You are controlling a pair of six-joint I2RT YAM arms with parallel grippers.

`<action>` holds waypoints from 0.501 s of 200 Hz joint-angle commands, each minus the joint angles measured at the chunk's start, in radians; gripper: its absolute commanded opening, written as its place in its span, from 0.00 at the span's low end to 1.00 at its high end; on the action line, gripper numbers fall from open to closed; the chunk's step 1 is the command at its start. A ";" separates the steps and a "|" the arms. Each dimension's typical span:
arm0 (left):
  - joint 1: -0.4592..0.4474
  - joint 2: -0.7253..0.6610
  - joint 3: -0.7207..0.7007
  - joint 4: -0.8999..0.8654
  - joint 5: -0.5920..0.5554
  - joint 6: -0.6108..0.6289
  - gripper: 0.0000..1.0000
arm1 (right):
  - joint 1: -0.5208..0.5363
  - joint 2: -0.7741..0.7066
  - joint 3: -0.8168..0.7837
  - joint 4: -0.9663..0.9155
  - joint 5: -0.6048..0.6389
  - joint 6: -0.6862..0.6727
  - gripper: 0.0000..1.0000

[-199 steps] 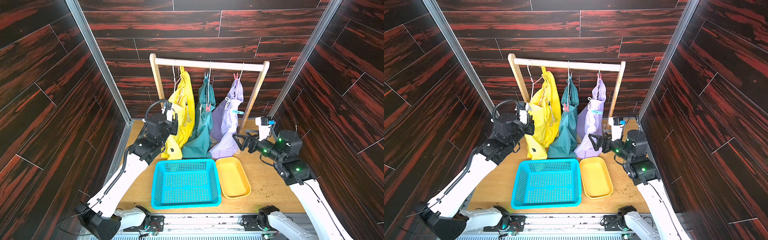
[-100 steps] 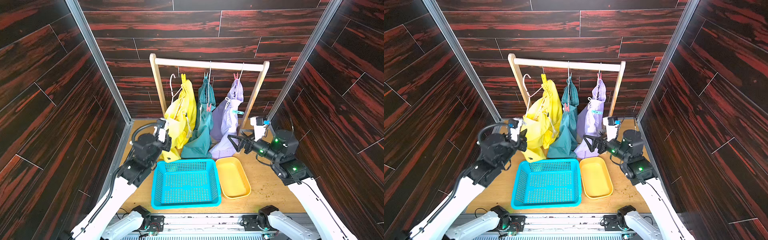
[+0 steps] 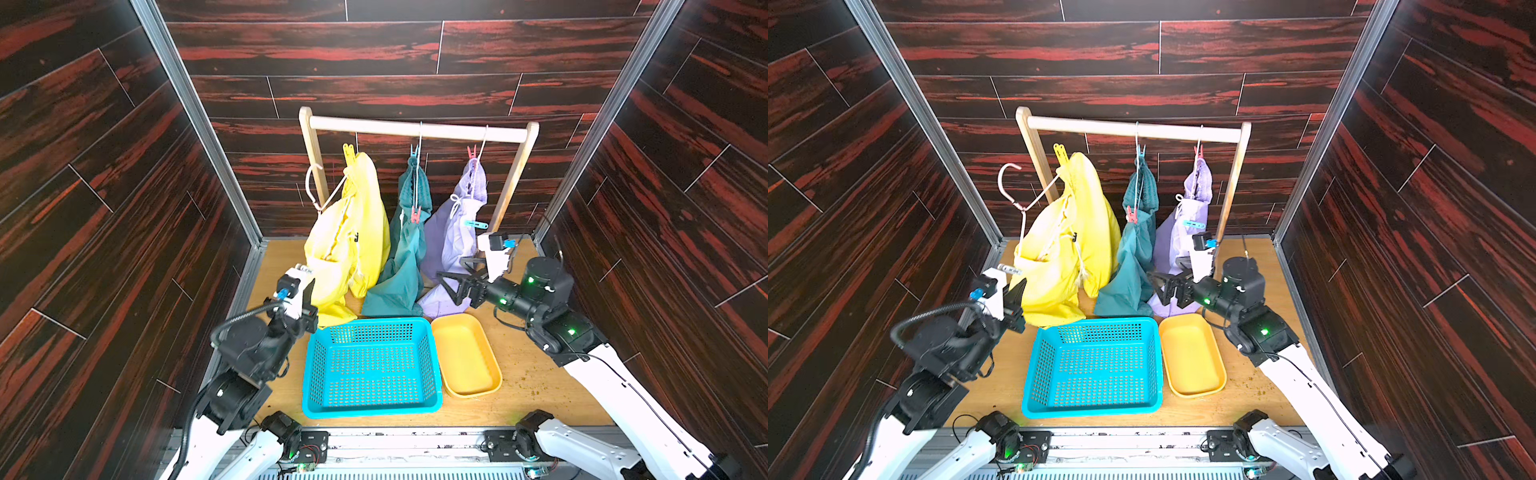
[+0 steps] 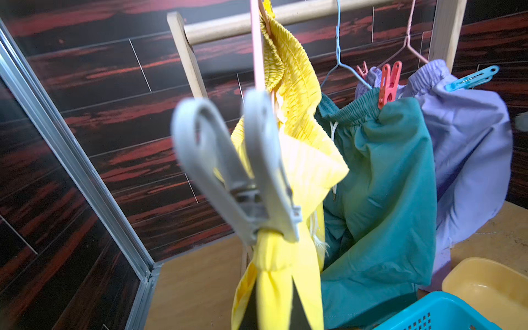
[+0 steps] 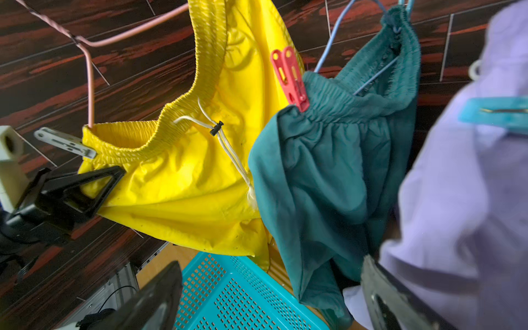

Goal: Remove the clothespins securing shorts to the hanger
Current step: Adjust the shorts in the basket.

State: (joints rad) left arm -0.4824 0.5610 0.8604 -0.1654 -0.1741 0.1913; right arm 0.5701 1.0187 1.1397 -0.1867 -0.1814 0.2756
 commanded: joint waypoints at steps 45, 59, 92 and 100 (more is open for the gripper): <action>0.005 -0.026 0.064 0.233 0.022 -0.030 0.00 | 0.066 0.046 0.042 0.063 0.086 -0.037 0.98; 0.005 -0.014 0.088 0.267 0.025 -0.039 0.00 | 0.074 0.052 0.048 0.060 0.096 -0.049 0.98; 0.005 0.036 0.176 0.281 0.048 -0.020 0.00 | 0.084 0.058 0.060 0.053 0.102 -0.070 0.98; 0.004 0.047 0.199 0.282 0.048 -0.020 0.00 | 0.084 0.059 0.062 0.055 0.102 -0.071 0.98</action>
State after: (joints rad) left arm -0.4824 0.6003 0.9554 -0.0513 -0.1516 0.1673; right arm 0.6460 1.0660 1.1679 -0.1490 -0.0967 0.2295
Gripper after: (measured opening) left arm 0.081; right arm 0.984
